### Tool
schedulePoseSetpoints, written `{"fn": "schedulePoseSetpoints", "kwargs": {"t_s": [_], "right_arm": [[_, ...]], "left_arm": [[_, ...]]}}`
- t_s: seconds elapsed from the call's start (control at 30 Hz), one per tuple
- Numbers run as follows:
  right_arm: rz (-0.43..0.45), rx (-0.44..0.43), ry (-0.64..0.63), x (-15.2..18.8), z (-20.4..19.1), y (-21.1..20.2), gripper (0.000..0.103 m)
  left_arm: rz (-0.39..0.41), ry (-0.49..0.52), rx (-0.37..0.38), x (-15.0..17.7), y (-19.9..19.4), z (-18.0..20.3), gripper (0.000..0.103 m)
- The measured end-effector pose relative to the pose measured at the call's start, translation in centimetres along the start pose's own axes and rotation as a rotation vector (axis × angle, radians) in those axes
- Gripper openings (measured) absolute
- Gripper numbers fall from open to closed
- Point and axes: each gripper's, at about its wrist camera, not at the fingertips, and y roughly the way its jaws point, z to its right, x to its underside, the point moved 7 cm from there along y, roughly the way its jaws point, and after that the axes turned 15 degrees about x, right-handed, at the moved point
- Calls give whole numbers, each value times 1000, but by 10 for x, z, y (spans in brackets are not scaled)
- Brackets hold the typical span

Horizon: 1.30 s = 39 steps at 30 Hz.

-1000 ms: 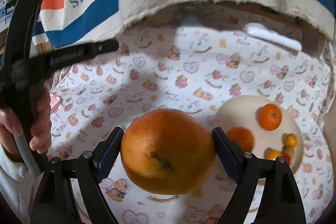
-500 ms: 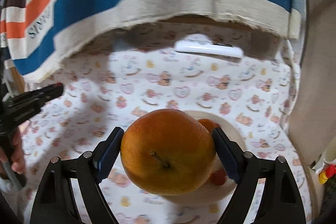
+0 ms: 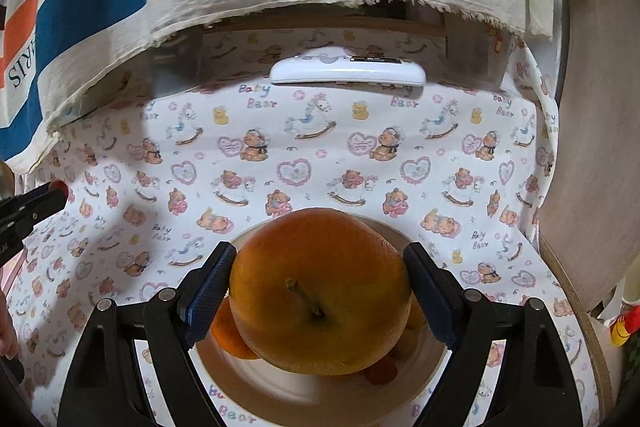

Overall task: Organize fruits
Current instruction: 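Carry the large yellow fruit over the plate with the right gripper while the left holds the tomato, then lower the large yellow fruit onto the plate and open the right gripper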

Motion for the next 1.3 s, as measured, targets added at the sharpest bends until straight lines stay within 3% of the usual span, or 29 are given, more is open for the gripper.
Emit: {"fn": "schedulePoseSetpoints", "kwargs": {"t_s": [0.4,0.6,0.87,1.3], "right_arm": [[3,-9,28,0,15,11,86],[-14,-111,97,-2,17,20,87],[-10,-126,70,-3,14,19,87],[-71,-161,160,-4,35,15,87]], "left_arm": [[-32,71,30,6,14,32,28],[-62,102,71,6,29,62,28],[-97,64,105,5,61,82,28],[-148,51,122,-1,90,97,28]]}}
